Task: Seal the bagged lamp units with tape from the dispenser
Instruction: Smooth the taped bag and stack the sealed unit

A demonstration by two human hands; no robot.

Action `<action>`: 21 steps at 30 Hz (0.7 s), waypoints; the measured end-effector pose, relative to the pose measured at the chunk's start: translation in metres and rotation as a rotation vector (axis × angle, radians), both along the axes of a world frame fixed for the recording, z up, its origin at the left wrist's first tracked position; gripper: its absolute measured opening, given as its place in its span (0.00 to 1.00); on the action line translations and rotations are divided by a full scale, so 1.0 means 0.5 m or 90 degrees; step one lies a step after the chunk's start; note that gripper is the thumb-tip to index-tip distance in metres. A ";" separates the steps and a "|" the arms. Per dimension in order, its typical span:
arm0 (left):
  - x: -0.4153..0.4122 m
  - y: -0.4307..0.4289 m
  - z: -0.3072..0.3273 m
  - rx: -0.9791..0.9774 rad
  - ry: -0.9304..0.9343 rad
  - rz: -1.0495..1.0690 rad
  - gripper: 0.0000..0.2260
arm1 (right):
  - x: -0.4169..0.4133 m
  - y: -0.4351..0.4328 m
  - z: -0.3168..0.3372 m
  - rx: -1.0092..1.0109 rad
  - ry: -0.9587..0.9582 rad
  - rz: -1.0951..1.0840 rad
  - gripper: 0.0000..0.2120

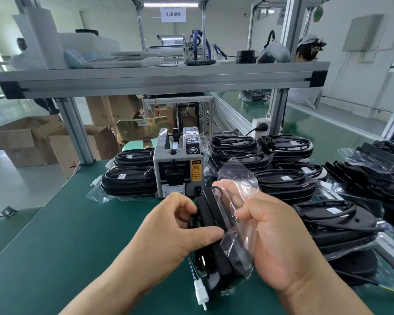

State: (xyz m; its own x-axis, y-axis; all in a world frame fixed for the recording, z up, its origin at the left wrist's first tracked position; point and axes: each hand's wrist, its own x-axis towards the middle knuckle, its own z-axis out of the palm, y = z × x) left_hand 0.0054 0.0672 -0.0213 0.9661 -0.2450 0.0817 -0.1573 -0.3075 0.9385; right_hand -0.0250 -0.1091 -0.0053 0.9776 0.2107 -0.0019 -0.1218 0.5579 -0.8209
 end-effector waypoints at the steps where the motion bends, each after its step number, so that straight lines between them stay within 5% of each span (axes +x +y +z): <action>1: -0.001 -0.001 -0.001 0.000 0.006 0.005 0.27 | 0.000 -0.002 -0.005 -0.012 -0.014 0.008 0.24; 8: 0.026 -0.005 0.010 -0.020 -0.116 0.055 0.30 | 0.037 0.028 -0.048 -0.166 -0.197 -0.102 0.34; 21: 0.072 0.017 -0.079 -0.049 -0.131 0.027 0.24 | 0.068 0.062 -0.151 -0.375 -0.289 -0.202 0.37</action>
